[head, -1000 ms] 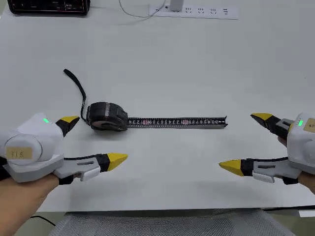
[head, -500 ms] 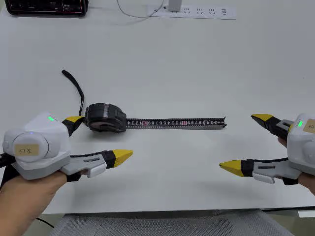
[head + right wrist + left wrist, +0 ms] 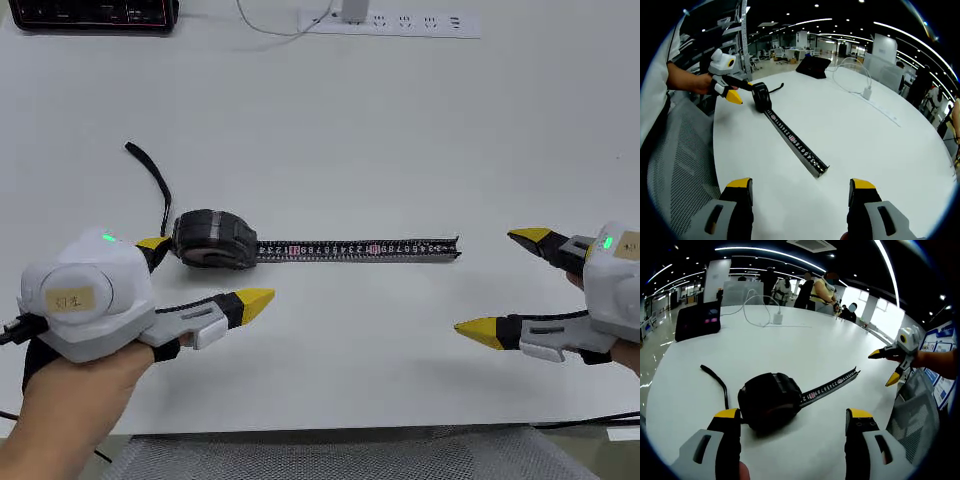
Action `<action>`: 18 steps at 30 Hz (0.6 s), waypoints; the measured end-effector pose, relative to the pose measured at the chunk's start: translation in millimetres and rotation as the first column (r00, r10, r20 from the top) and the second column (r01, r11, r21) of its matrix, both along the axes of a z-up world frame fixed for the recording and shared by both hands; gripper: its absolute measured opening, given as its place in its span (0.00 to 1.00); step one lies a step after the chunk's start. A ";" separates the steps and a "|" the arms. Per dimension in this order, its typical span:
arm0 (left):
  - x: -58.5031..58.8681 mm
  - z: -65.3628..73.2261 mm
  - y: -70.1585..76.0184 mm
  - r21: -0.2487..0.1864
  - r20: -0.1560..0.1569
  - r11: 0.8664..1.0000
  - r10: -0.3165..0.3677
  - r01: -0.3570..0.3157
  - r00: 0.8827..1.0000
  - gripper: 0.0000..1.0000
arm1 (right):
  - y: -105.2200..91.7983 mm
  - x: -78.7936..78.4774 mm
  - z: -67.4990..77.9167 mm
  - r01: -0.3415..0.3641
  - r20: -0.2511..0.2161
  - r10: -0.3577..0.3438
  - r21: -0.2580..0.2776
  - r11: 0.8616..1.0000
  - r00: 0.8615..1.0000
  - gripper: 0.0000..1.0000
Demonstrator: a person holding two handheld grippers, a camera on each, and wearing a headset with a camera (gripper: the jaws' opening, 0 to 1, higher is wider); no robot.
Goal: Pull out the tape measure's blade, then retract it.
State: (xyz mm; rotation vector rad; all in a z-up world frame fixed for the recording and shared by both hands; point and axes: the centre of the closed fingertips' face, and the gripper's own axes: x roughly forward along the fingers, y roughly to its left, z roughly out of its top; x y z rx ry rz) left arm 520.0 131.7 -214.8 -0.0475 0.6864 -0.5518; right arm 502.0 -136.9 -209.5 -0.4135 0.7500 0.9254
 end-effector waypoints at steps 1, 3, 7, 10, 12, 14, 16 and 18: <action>0.7 -0.3 0.9 0.003 0.000 1.000 0.009 -0.009 1.000 0.83 | -0.1 0.2 -0.6 -0.010 -0.006 0.010 -0.005 1.000 1.000 0.76; 1.6 -1.0 1.5 0.008 0.000 1.000 0.021 -0.021 1.000 0.82 | -0.2 2.4 -1.9 -0.030 -0.014 0.030 -0.020 0.999 0.999 0.76; 4.2 -3.8 0.5 0.019 -0.014 0.999 0.043 -0.043 0.999 0.81 | 0.9 6.9 -3.3 -0.067 -0.026 0.066 -0.038 0.997 0.997 0.74; 5.5 -4.0 0.1 0.024 -0.015 0.998 0.058 -0.058 0.998 0.81 | 1.6 9.7 -3.7 -0.092 -0.027 0.090 -0.052 0.994 0.996 0.72; 6.1 -4.1 0.9 0.028 -0.013 0.997 0.071 -0.071 0.997 0.80 | 2.3 11.4 -3.5 -0.104 -0.033 0.102 -0.053 0.993 0.994 0.70; 7.0 -4.4 1.6 0.031 -0.011 0.996 0.086 -0.085 0.996 0.79 | 2.0 12.2 -4.8 -0.119 -0.039 0.117 -0.062 0.991 0.992 0.69; 7.6 -5.5 1.3 0.040 -0.012 0.995 0.090 -0.089 0.996 0.79 | 1.8 12.6 -6.6 -0.130 -0.047 0.127 -0.067 0.989 0.991 0.68; 8.9 -5.9 1.6 0.043 -0.014 0.994 0.099 -0.099 0.995 0.78 | 1.5 11.6 -9.7 -0.151 -0.065 0.146 -0.080 0.985 0.987 0.65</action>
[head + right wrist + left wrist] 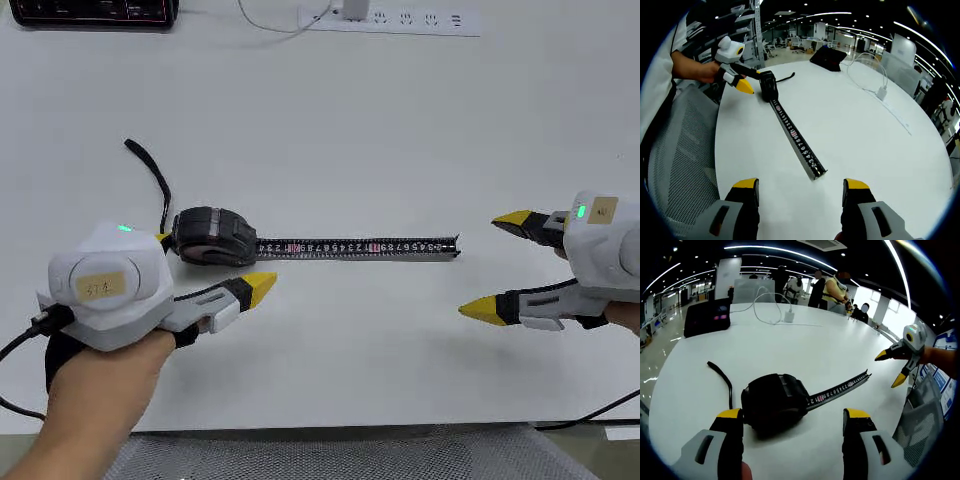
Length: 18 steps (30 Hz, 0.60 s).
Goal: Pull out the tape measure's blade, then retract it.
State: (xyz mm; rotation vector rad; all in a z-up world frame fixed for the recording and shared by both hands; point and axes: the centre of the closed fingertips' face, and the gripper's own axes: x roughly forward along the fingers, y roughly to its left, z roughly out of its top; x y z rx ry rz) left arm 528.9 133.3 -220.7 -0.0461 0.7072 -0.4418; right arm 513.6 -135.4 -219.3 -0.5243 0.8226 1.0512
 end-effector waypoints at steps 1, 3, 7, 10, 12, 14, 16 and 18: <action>0.7 0.1 0.3 -0.003 -0.001 1.000 0.007 -0.007 1.000 0.78 | -0.1 0.2 -1.2 -0.008 -0.003 0.008 -0.006 1.000 1.000 0.65; 2.2 -0.3 0.6 -0.001 -0.001 1.000 0.018 -0.018 1.000 0.78 | 0.7 1.2 -2.0 -0.024 -0.004 0.024 -0.013 1.000 1.000 0.63; 4.7 -1.2 1.0 0.001 -0.001 0.999 0.038 -0.038 0.999 0.77 | 1.4 4.7 -3.9 -0.054 -0.015 0.054 -0.032 0.998 0.998 0.60; 6.2 -1.8 2.3 0.006 0.000 0.999 0.050 -0.050 0.999 0.76 | 1.2 7.8 -5.1 -0.073 -0.021 0.073 -0.042 0.996 0.997 0.58; 6.9 -2.2 2.8 0.010 0.003 0.998 0.057 -0.057 0.998 0.75 | 1.2 10.0 -6.4 -0.088 -0.022 0.087 -0.051 0.995 0.996 0.56; 7.9 -2.8 3.4 0.016 0.004 0.998 0.066 -0.066 0.998 0.74 | 0.6 11.6 -7.8 -0.106 -0.024 0.104 -0.064 0.992 0.994 0.54; 9.3 -3.4 4.1 0.018 0.003 0.997 0.076 -0.076 0.997 0.73 | 0.3 13.5 -8.8 -0.119 -0.027 0.117 -0.074 0.990 0.993 0.52; 10.7 -3.6 4.5 0.014 0.003 0.996 0.086 -0.086 0.996 0.73 | 0.3 15.0 -9.2 -0.128 -0.027 0.127 -0.079 0.989 0.992 0.51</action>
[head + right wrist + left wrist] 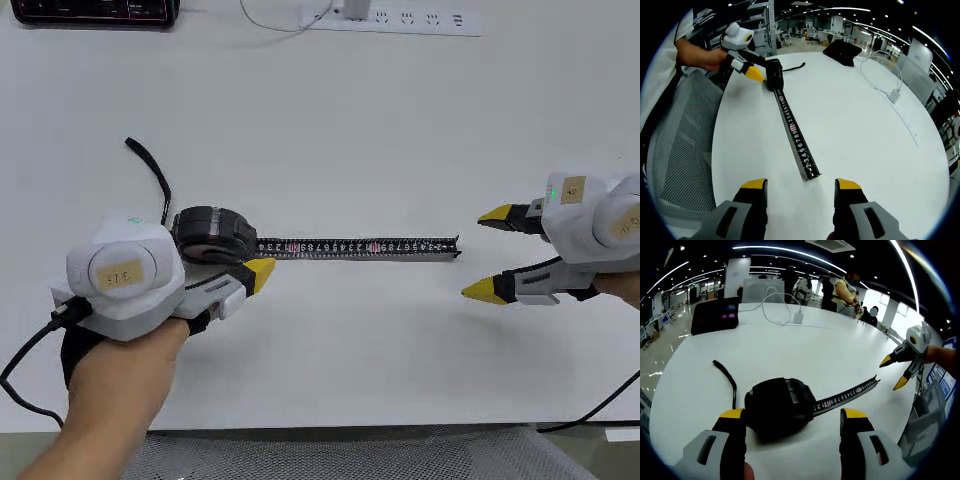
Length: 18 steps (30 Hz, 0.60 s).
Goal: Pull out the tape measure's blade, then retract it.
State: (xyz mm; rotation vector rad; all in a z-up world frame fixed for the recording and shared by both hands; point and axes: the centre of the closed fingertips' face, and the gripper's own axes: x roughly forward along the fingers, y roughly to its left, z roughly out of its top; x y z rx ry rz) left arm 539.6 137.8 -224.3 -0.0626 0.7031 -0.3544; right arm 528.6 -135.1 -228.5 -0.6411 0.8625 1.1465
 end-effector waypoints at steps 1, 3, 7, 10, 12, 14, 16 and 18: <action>1.2 -0.2 0.0 -0.005 0.000 1.000 0.008 -0.008 1.000 0.73 | 0.2 0.7 -0.1 -0.007 -0.001 0.007 -0.005 1.000 1.000 0.50; 2.7 -1.0 1.1 0.002 -0.002 1.000 0.017 -0.017 1.000 0.72 | -0.1 3.6 -0.3 -0.017 0.002 0.017 -0.009 1.000 1.000 0.48; 4.6 -1.4 1.2 0.007 -0.004 1.000 0.030 -0.030 1.000 0.71 | 0.5 8.1 -1.3 -0.031 -0.001 0.031 -0.013 0.999 1.000 0.44; 6.0 -1.5 3.6 0.004 -0.005 0.999 0.049 -0.049 0.999 0.69 | 3.3 8.6 -2.6 -0.054 -0.006 0.054 -0.017 0.998 0.999 0.40; 7.4 -1.6 4.4 -0.002 -0.006 0.998 0.063 -0.063 0.998 0.68 | 4.6 9.4 -4.9 -0.066 -0.011 0.066 -0.022 0.998 0.998 0.37; 8.5 -2.3 5.0 0.005 -0.008 0.998 0.069 -0.069 0.998 0.67 | 4.5 10.2 -7.6 -0.080 -0.013 0.079 -0.033 0.996 0.997 0.36; 9.5 -3.2 4.7 0.008 -0.012 0.997 0.073 -0.073 0.997 0.67 | 4.5 10.6 -9.0 -0.087 -0.019 0.086 -0.035 0.996 0.996 0.36; 10.0 -3.7 5.2 0.012 -0.016 0.997 0.078 -0.078 0.997 0.66 | 4.0 11.5 -10.0 -0.096 -0.022 0.095 -0.040 0.995 0.995 0.34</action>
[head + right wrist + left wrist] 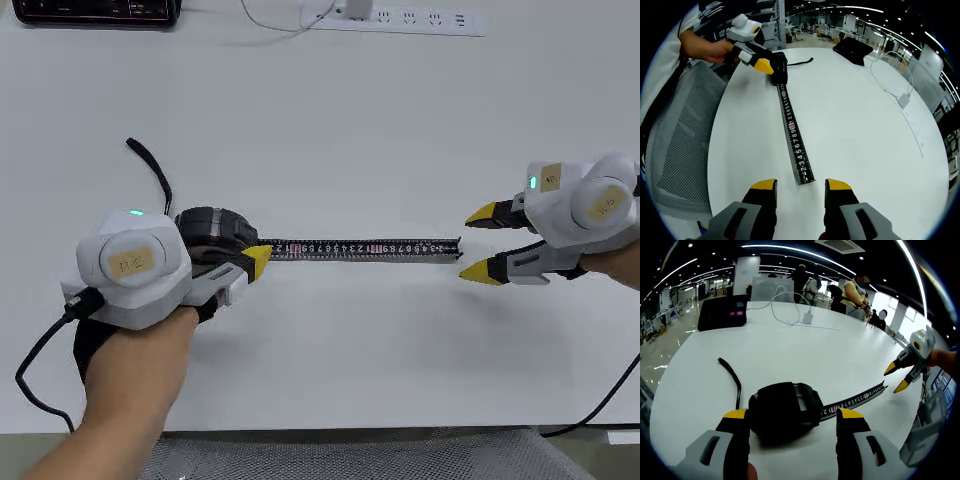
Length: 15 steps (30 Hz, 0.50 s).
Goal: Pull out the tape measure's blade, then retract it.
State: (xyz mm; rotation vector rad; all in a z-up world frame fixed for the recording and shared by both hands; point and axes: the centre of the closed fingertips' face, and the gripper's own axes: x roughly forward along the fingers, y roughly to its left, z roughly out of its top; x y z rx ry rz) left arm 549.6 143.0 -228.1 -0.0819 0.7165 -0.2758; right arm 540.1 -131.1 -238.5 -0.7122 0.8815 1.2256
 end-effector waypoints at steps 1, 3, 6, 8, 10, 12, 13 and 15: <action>0.2 -0.2 0.4 0.001 0.000 1.000 0.003 -0.003 1.000 0.66 | 0.1 0.6 -0.3 -0.003 0.000 0.003 -0.001 1.000 1.000 0.34; 1.1 -0.8 0.7 -0.001 -0.001 1.000 0.011 -0.011 1.000 0.66 | 0.9 1.8 -1.3 -0.011 -0.005 0.011 -0.003 1.000 1.000 0.33; 2.8 -2.3 1.2 0.003 -0.006 1.000 0.020 -0.020 1.000 0.65 | 1.6 3.1 -3.9 -0.027 -0.009 0.027 -0.017 0.999 1.000 0.31; 4.2 -3.2 2.3 0.004 -0.008 1.000 0.027 -0.027 1.000 0.64 | 2.0 3.7 -6.1 -0.044 -0.010 0.043 -0.026 0.999 0.999 0.29; 5.7 -4.2 2.9 0.003 -0.011 1.000 0.031 -0.031 0.999 0.63 | 4.4 1.1 -6.7 -0.059 -0.033 0.058 -0.024 0.998 0.998 0.25; 6.1 -4.8 3.2 0.006 -0.012 0.999 0.032 -0.031 0.999 0.63 | 5.6 1.6 -7.0 -0.064 -0.032 0.064 -0.025 0.998 0.997 0.20; 6.3 -4.9 3.4 0.003 -0.012 0.999 0.033 -0.033 0.999 0.63 | 5.1 2.0 -8.3 -0.071 -0.032 0.070 -0.035 0.997 0.997 0.20; 6.6 -5.1 3.7 0.001 -0.012 0.999 0.037 -0.037 0.999 0.62 | 5.3 2.2 -9.3 -0.075 -0.035 0.074 -0.038 0.996 0.997 0.21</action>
